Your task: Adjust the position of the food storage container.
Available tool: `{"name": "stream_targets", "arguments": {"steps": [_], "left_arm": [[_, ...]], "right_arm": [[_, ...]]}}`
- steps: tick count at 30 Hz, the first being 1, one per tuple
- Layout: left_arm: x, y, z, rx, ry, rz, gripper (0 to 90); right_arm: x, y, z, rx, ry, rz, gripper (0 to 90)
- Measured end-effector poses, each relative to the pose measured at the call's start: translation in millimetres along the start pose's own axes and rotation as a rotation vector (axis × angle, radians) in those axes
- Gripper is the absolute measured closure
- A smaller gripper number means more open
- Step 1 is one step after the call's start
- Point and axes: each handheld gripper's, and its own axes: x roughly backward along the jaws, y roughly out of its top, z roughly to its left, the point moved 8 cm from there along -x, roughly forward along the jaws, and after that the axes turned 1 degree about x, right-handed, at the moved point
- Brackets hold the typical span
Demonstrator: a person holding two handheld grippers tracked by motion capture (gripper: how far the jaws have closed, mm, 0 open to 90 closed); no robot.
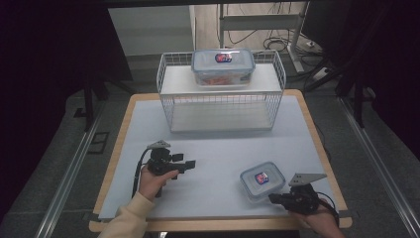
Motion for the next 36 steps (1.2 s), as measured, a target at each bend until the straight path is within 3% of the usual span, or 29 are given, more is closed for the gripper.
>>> {"name": "stream_targets", "arguments": {"steps": [4,16,20,27,36], "left_arm": [[-0.1,0.3,-1.1,0.001,-0.002,-0.003,27.7],[4.6,0.7,-1.3,-0.001,0.004,-0.011,27.4],[4.1,0.3,-1.2,-0.006,0.007,-0.009,27.3],[4.8,-0.7,-0.6,-0.006,0.008,-0.005,27.3],[4.0,-1.3,-0.2,-0.01,0.008,-0.001,27.2]], "right_arm": [[-6.5,12.2,-0.8,-0.001,-0.02,-0.016,89.6],[-28.6,30.2,-7.0,-0.027,-0.024,-0.006,89.6],[-36.2,36.8,-4.5,-0.014,-0.018,0.0,89.6],[-38.1,35.7,-4.5,-0.005,-0.023,0.005,89.6],[-41.7,35.9,11.2,0.024,0.001,0.0,89.5]]}}
